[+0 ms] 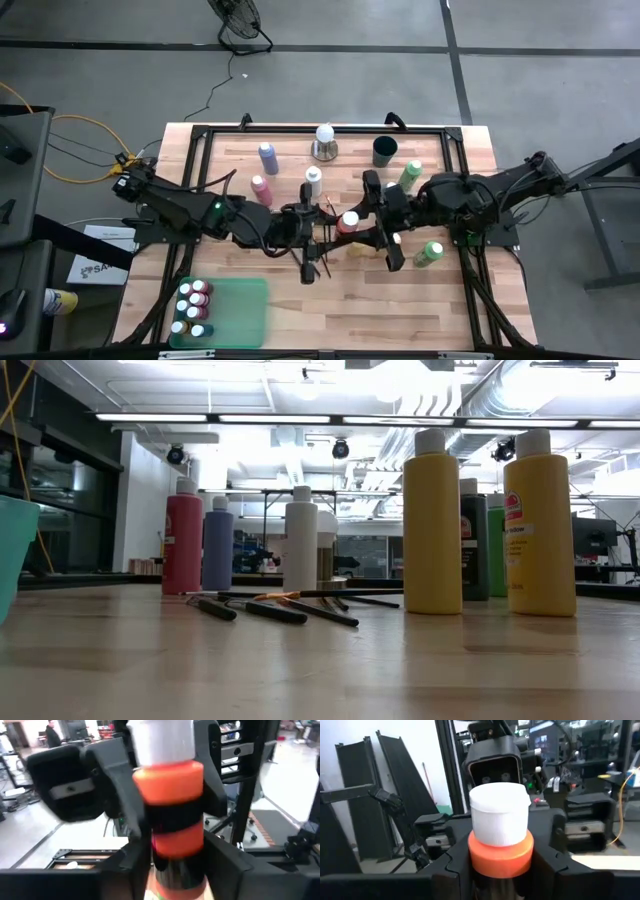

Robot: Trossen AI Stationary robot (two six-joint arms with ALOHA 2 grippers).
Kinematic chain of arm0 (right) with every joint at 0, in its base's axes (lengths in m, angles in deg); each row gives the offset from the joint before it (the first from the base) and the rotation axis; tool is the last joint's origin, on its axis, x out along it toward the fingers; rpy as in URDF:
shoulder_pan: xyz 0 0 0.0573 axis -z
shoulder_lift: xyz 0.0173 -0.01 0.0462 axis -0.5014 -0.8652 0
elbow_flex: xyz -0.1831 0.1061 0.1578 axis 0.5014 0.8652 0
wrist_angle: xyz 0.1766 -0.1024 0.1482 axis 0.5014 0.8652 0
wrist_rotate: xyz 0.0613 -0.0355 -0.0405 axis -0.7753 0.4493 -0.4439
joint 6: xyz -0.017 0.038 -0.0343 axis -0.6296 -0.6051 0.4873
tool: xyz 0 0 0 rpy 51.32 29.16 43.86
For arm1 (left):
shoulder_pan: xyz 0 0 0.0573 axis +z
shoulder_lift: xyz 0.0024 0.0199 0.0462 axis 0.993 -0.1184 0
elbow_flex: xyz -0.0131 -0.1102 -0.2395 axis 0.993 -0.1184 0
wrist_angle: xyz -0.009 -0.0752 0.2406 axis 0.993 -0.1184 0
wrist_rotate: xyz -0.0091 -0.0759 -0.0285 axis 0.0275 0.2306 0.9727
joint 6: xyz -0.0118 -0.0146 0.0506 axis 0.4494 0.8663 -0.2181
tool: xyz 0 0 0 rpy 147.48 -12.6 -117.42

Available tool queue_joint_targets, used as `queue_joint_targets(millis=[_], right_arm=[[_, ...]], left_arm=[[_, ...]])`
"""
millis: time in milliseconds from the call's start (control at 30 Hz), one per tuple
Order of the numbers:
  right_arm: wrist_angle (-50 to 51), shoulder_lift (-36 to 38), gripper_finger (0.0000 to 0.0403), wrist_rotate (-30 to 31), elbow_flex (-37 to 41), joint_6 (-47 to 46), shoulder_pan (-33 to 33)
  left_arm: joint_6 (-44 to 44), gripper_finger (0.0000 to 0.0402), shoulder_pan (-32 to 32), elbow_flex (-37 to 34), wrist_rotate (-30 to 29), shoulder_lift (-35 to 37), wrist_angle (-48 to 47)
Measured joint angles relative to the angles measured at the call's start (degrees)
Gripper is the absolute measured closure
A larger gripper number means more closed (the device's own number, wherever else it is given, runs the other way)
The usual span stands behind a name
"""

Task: Pick & Place Paint Supplies
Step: Put the orange paint bottle into the green bin

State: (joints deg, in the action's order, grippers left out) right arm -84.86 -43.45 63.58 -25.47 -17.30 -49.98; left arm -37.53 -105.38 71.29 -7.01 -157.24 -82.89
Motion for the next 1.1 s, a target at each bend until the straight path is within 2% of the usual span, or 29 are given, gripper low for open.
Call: queue_joint_targets(millis=[133,233,467,600,833,1100], right_arm=[[1.2,-0.5,0.0278,0.5,0.3,-0.4,0.1],[2.3,0.3,0.0278,1.0,0.1,-0.9,0.1],[7.6,1.8,0.0279,0.6,0.2,-1.7,0.0],[11.7,2.8,0.0279,1.1,0.2,-2.8,0.0],[14.3,0.5,0.0280,0.4,0.1,-3.1,0.8],[15.1,-3.1,0.0280,-2.5,0.1,-4.7,2.9]], left_arm=[[-1.3,0.0194,0.2,-0.4,-0.2,0.0,-2.6],[-1.1,0.0180,0.1,-0.3,-0.3,2.4,-4.0],[3.3,0.0176,0.0,-0.1,-0.7,7.5,-12.7],[7.0,0.0175,0.1,0.0,-1.1,10.1,-12.7],[7.6,0.0175,0.1,0.0,-0.4,9.5,-11.9],[8.9,0.0175,0.1,-0.1,1.5,9.4,-16.6]])
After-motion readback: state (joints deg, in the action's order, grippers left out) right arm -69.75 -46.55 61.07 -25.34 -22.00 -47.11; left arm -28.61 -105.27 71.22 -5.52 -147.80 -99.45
